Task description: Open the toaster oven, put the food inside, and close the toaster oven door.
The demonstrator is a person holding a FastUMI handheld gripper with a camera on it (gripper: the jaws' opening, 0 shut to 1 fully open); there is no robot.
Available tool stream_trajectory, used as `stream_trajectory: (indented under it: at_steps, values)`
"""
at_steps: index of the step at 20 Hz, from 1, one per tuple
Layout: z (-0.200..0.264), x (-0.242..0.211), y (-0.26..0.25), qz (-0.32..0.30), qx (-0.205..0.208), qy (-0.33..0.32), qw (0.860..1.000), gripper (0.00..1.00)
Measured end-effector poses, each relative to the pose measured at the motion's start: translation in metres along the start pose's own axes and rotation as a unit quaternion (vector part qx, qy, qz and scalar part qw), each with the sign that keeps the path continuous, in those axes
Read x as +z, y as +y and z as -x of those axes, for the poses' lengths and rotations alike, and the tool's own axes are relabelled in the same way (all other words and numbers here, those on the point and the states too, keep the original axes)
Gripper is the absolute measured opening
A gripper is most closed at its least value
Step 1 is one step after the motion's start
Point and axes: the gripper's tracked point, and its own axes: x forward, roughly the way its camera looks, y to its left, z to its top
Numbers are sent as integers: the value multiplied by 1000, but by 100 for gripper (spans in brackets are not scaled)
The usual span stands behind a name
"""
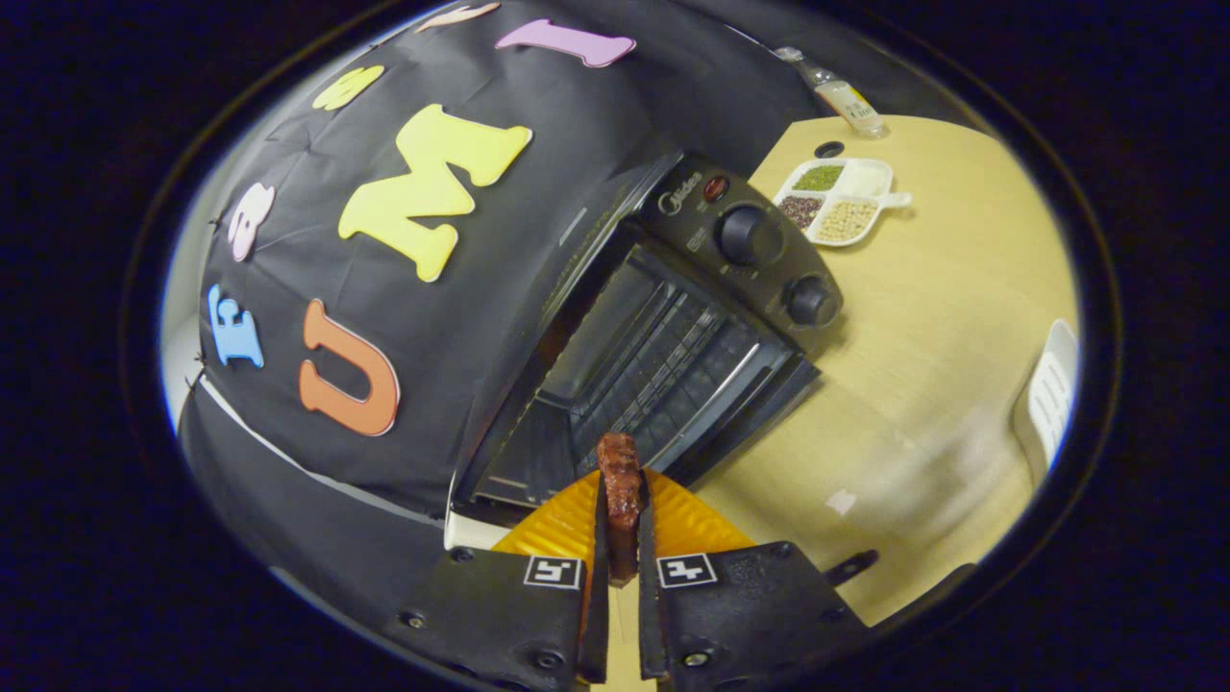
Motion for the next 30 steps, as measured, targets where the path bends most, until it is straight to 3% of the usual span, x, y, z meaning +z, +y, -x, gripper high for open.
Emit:
stream_trajectory:
  at_steps: [6, 14, 17, 19, 24, 30]
  values:
    - [-64, 7, 8, 11, -20, -42, 999, 16]
    - [-92, 12, -9, 48, -48, -47, 997, 19]
    - [-88, 12, -18, 93, -75, -43, 992, 29]
    - [-85, 13, -21, 103, -81, -36, 991, 42]
    - [-67, 28, -17, 162, -93, -51, 981, 99]
    - [-21, 23, -11, 261, -105, -30, 959, 99]
